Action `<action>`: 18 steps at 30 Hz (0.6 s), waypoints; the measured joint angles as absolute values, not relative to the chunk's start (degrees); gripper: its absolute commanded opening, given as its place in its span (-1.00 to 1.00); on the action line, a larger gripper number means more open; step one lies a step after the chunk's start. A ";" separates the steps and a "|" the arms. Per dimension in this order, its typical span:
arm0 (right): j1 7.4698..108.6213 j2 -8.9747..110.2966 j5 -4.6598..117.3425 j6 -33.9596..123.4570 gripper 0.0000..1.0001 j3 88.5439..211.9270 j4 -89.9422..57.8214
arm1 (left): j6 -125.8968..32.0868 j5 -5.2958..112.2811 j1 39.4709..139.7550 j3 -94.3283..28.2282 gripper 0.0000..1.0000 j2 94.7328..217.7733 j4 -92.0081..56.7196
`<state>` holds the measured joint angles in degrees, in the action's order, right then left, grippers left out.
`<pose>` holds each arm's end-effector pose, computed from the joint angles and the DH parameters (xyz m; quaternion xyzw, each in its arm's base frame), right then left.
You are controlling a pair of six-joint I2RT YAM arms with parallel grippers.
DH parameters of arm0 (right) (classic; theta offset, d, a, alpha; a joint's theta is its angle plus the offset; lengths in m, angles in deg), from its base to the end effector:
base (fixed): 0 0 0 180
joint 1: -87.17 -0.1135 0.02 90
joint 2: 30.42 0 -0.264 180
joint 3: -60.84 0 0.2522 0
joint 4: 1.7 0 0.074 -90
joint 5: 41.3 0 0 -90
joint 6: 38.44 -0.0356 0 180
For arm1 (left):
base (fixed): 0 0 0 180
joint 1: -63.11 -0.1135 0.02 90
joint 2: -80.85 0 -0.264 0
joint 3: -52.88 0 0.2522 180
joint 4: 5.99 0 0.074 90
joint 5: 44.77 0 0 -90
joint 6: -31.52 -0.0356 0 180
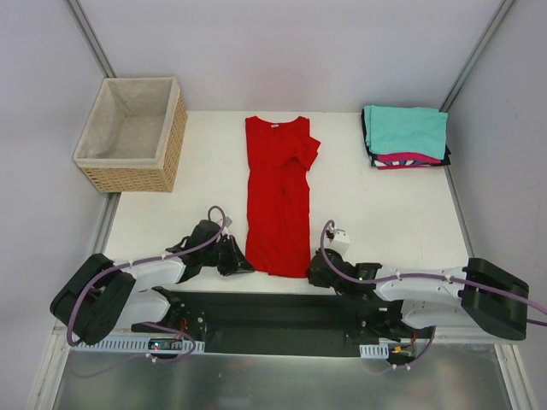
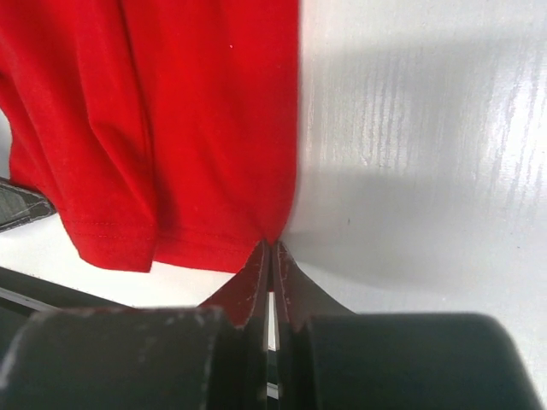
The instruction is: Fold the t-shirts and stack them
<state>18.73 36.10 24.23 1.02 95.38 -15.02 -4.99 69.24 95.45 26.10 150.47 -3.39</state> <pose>0.0885 0.1839 0.1464 -0.0610 0.9054 0.2207 0.3575 0.1564 -0.1162 0.1207 -0.0768 0.8883 -0.4184 0.1729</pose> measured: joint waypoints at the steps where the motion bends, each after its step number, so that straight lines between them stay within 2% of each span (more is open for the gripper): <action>1: 18.73 36.08 24.19 1.04 -0.99 95.57 -15.50 | -5.08 69.22 95.45 26.10 -1.00 149.99 -3.85; 12: 18.73 30.09 22.24 2.57 -0.99 97.65 -24.33 | -7.11 65.68 95.45 25.91 -1.00 137.55 -17.51; 18: 18.60 29.74 22.09 2.57 -0.99 97.78 -26.14 | -7.24 65.63 95.45 25.36 -1.00 136.07 -20.31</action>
<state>18.60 29.74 22.09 2.57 97.78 -26.14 -7.24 65.63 95.45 25.36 136.07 -20.31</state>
